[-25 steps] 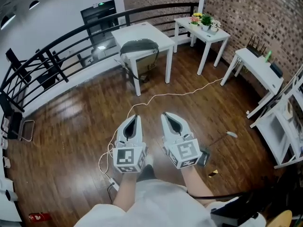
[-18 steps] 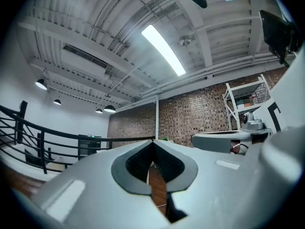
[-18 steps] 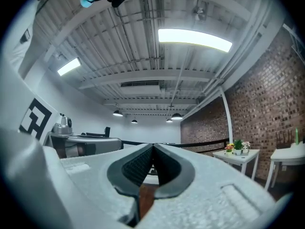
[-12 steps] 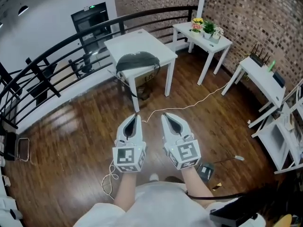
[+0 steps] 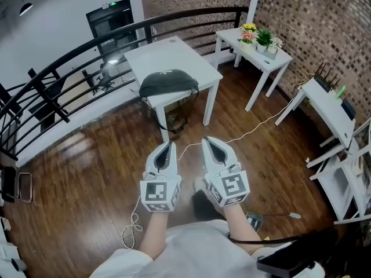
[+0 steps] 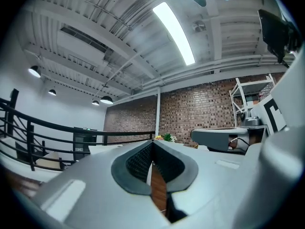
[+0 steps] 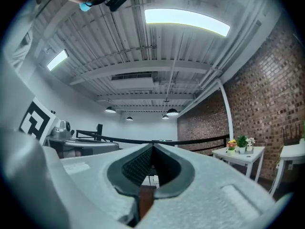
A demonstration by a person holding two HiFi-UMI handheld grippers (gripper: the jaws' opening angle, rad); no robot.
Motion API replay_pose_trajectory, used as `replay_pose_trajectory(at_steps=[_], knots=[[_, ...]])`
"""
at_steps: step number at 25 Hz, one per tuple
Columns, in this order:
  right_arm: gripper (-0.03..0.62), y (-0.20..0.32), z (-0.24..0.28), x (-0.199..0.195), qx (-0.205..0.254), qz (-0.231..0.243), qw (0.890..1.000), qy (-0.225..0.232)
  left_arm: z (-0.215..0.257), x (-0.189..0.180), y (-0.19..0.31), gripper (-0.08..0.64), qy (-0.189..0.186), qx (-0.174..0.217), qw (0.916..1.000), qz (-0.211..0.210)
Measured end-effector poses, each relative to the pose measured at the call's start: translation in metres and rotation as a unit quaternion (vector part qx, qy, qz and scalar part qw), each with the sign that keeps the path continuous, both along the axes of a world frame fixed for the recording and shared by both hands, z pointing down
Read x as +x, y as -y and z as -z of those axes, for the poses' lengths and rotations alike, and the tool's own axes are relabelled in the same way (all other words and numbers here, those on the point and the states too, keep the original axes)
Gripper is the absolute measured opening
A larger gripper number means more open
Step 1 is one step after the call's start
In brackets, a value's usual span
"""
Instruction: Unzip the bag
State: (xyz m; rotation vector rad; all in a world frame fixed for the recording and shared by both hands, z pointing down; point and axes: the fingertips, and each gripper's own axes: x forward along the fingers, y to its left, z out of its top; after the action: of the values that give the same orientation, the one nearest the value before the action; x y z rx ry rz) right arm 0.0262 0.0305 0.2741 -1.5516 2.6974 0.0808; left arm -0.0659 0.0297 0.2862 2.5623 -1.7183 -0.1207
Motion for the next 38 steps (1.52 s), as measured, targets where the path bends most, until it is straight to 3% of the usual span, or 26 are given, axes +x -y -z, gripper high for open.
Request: replay_pose_trajectory(at_steps=[6, 11, 18, 28, 34, 38], knots=[[-0.012, 0.121, -0.003, 0.014, 0.006, 0.02, 1.0, -0.008, -0.01, 0.015, 0.11, 0.015, 0.006, 0.003, 0.9998, 0.016], [-0.012, 0.227, 0.017, 0.02, 0.016, 0.027, 1.0, -0.003, 0.009, 0.022, 0.21, 0.015, 0.014, 0.005, 0.9997, 0.019], [-0.012, 0.338, 0.004, 0.03, -0.007, 0.025, 1.0, 0.003, 0.007, 0.024, 0.316, 0.015, 0.016, -0.004, 0.9995, 0.027], [-0.012, 0.429, -0.066, 0.03, -0.074, -0.038, 0.996, -0.028, -0.065, 0.01, 0.421, 0.015, 0.026, -0.077, 0.9965, -0.018], [-0.012, 0.466, -0.15, 0.048, -0.136, -0.088, 0.985, -0.055, -0.133, 0.027, 0.461, 0.015, 0.048, -0.127, 0.9885, -0.066], [-0.012, 0.475, -0.218, 0.058, -0.182, -0.097, 0.976, -0.064, -0.188, 0.044, 0.473, 0.015, 0.073, -0.153, 0.9809, -0.095]])
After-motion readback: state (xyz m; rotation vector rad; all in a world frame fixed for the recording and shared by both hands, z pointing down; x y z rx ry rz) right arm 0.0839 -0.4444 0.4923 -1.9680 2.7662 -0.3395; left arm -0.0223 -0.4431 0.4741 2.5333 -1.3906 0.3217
